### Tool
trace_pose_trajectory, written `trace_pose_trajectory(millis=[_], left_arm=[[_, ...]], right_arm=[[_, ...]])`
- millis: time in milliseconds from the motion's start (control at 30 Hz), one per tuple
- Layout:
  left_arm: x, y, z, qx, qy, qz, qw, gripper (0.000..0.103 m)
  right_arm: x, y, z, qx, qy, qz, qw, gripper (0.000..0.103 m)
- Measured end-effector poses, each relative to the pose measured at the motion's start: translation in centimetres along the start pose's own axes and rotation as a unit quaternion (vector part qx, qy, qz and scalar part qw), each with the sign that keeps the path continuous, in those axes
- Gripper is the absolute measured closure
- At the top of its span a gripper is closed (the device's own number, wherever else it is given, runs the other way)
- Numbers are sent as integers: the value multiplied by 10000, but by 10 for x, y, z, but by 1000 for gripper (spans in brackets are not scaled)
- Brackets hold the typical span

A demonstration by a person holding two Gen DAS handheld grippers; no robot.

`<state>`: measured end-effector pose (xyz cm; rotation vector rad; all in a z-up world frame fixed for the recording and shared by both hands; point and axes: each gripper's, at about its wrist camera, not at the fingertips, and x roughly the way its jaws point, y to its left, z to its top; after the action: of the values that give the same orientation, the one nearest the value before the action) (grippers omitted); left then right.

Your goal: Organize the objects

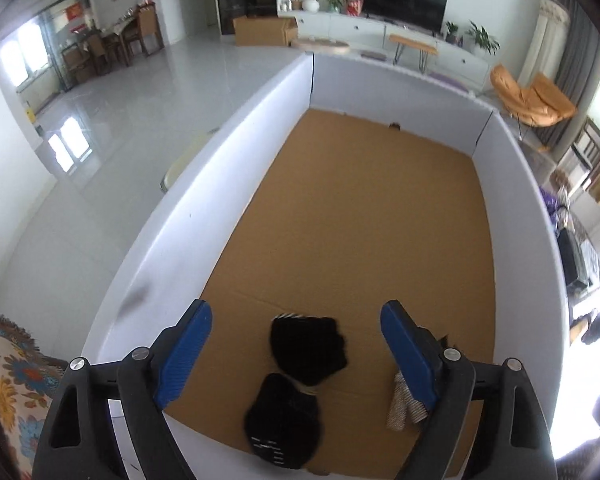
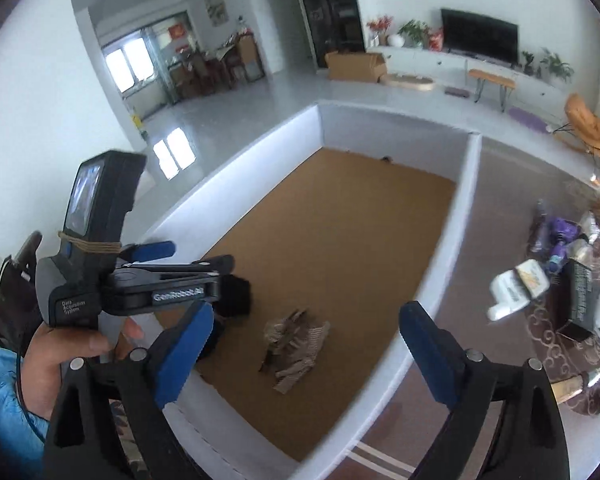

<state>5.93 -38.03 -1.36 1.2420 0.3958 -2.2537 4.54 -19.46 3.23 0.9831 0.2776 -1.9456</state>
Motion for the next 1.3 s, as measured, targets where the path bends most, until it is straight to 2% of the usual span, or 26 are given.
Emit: trace_pose_trajectory(millis=[100, 167, 233, 333, 433, 567, 633, 733, 833, 933, 1067, 1300], left_arm=[[-13, -16, 1, 21, -282, -125, 9995, 17], [-30, -32, 0, 118, -444, -288, 9985, 17], [-40, -50, -2, 284, -587, -483, 9967, 17], [-55, -80, -6, 489, -694, -880, 9925, 17], [-71, -116, -13, 720, -744, -1423, 9844, 17], [-93, -177, -33, 1251, -746, -1995, 9690, 17], [-95, -208, -49, 1521, -634, -2210, 9613, 17], [-84, -247, -73, 1764, -305, -2491, 9518, 17], [-59, -273, -95, 1893, 62, -2515, 9491, 17], [-26, -291, -108, 2041, 284, -2245, 9525, 17], [2, -306, -113, 2262, 261, -1917, 9547, 17], [14, -307, -118, 2441, 53, -1730, 9542, 15]], right_arm=[[-30, -33, -17, 255, -399, -315, 9984, 7], [-46, -61, -33, 479, -651, -660, 9945, 3], [-60, -97, -54, 764, -855, -1178, 9864, 3], [-69, -150, -83, 1206, -800, -1701, 9747, 3], [-82, -201, -122, 1712, -737, -2197, 9576, 3], [-102, -251, -165, 2327, -580, -2693, 9327, 3], [-114, -271, -187, 2767, -551, -2806, 9174, 3], [-136, -298, -212, 3666, -794, -2608, 8895, 3], [-140, -308, -222, 3992, -756, -2664, 8741, 3], [-137, -311, -224, 4064, -664, -2709, 8701, 3], [-131, -309, -222, 3968, -571, -2829, 8714, 3], [-125, -309, -223, 3992, -367, -2999, 8656, 3]])
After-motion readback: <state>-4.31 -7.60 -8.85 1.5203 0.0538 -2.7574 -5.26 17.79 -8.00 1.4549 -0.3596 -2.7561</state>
